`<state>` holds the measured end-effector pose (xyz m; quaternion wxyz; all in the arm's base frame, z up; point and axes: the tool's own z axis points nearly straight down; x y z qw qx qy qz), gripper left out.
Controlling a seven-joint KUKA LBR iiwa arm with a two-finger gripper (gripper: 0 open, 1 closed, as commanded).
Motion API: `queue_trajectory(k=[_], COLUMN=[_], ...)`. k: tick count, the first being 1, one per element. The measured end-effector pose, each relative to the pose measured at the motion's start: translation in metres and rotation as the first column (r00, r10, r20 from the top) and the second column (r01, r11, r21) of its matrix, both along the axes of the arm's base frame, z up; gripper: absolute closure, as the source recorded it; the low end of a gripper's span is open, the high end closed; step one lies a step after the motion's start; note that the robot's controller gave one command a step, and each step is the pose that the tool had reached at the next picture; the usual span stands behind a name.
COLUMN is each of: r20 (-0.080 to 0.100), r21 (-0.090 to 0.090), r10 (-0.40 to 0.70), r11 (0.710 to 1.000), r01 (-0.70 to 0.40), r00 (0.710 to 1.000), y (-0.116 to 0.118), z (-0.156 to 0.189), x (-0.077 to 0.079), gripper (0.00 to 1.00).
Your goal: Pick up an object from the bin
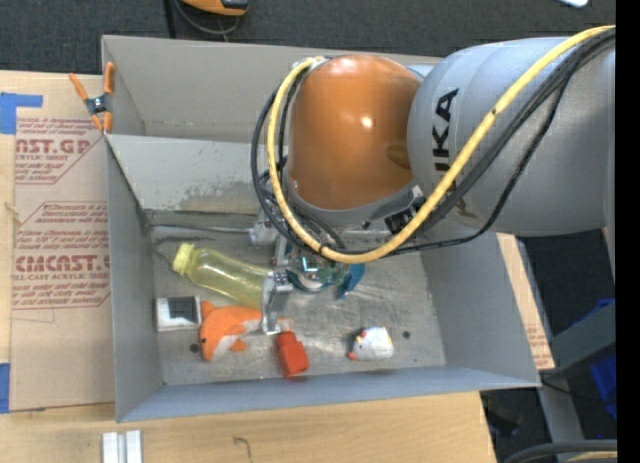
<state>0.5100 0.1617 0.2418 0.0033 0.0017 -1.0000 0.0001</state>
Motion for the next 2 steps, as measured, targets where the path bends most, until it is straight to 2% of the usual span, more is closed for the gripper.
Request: queue_trajectory(k=[1, 2], r20=[0.008, 0.019], r21=[0.002, 0.004], r10=[-0.002, -0.007], r11=[1.0, 1.0], r01=[0.002, 0.007], r00=[1.0, 1.0], y=[-0.001, 0.007], z=[0.004, -0.026], x=[0.002, 0.007], gripper=[0.0, 0.0])
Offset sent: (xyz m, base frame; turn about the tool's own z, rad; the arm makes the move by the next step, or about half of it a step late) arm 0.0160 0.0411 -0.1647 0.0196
